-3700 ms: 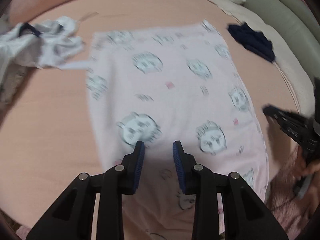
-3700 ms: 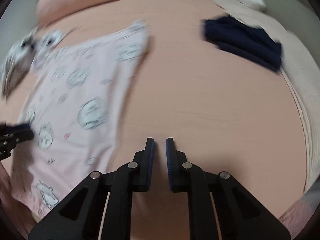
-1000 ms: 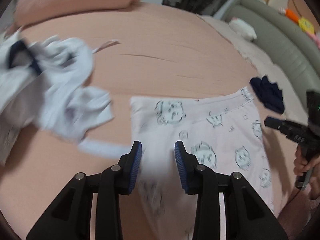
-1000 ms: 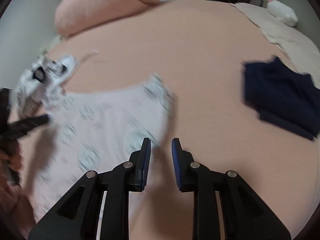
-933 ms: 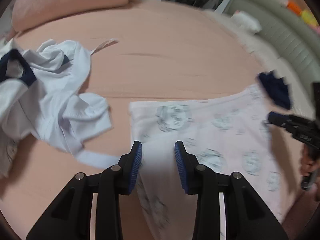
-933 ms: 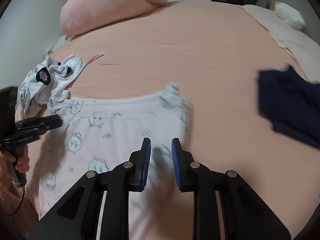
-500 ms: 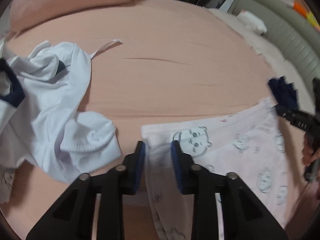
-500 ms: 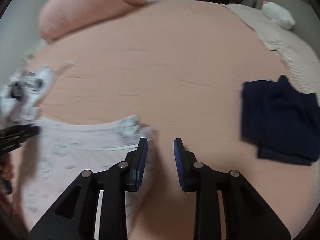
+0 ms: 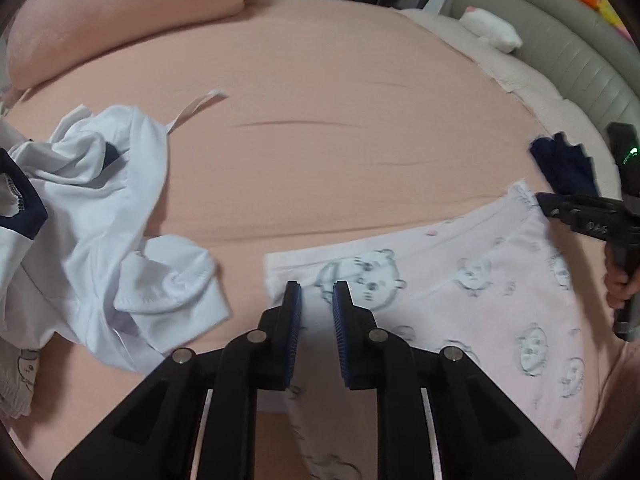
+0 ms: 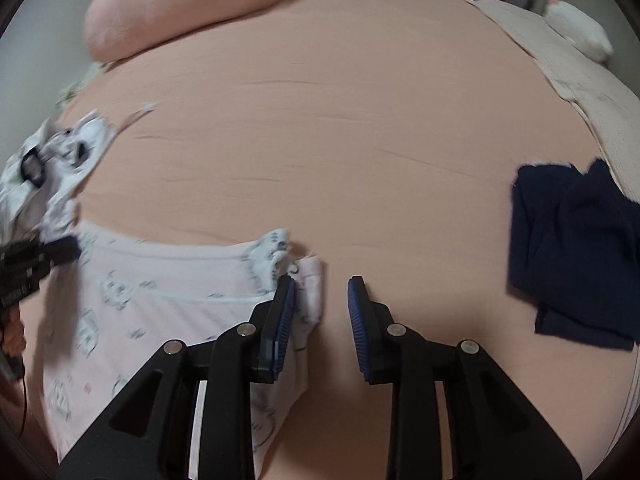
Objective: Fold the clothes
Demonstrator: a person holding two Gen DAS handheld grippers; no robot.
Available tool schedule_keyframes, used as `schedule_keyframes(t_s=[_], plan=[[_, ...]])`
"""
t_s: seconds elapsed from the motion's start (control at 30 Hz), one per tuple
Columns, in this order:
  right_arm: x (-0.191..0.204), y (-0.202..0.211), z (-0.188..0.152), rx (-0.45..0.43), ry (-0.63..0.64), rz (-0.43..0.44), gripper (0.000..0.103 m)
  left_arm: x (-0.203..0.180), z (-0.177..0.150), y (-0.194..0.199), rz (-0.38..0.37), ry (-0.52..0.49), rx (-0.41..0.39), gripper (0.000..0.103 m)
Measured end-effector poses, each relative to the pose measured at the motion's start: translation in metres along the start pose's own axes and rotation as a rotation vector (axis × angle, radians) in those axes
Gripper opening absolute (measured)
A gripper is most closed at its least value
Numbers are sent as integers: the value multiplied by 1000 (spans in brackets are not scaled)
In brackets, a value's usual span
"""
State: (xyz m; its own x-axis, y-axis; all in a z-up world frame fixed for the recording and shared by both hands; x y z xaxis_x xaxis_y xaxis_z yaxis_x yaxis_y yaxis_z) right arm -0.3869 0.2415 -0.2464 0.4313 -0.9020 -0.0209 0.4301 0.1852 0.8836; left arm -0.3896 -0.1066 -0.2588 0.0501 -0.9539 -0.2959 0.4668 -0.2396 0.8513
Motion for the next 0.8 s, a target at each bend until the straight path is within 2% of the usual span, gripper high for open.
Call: schedule_keyframes(t_s=[0.07, 0.1, 0.17, 0.23, 0.33, 0.4, 0.47, 0.53, 0.57, 0.6, 0.63, 0.7, 0.8], plan=[[-12, 11, 2, -30, -33, -29, 28, 4, 6, 7, -15, 47, -14, 19], [-16, 18, 7, -57, -33, -22, 28, 5, 7, 10, -10, 45, -23, 23], [-15, 35, 9, -111, -31, 16, 29, 4, 7, 13, 5, 25, -33, 29], [-9, 44, 11, -130, -10, 64, 31, 3, -1, 7, 12, 4, -1, 29], [-2, 44, 10, -108, 40, 50, 31, 4, -6, 8, 57, -16, -14, 22], [-2, 43, 9, -101, 54, 39, 31, 9, -5, 14, 74, 5, -25, 22], [-5, 37, 5, -75, 40, 77, 31, 15, -7, 16, 55, 44, -3, 24], [4, 30, -8, -41, 52, 54, 30, 17, -9, 13, 27, 60, 13, 23], [11, 26, -18, -24, 62, 30, 29, 17, -10, 12, 19, 56, 15, 22], [10, 24, -25, -12, 60, -2, 29, 14, -8, 12, 19, 43, 5, 11], [0, 25, -28, -14, 27, -19, 29, 10, -6, 13, 20, 28, -10, 8], [-14, 30, -33, -32, -55, -2, 29, 5, -1, 14, 19, 15, -27, 7], [-23, 31, -37, -32, -66, -12, 29, 5, 5, 9, 39, 20, -21, 9]])
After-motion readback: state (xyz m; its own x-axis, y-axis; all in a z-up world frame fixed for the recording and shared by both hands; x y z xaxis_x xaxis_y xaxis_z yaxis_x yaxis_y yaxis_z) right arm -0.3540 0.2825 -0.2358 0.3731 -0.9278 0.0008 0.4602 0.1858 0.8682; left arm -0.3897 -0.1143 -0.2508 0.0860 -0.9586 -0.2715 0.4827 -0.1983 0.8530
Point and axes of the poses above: each gripper's, at about its wrist camera, not at the fingertips, and y roughly against the way its jaws point, x to its left, z to its top, the point moved 8 cm from there along -y, roughly the way its jaws point, and after that the axes turned 15 degrees about y, right-handed, at the moved point
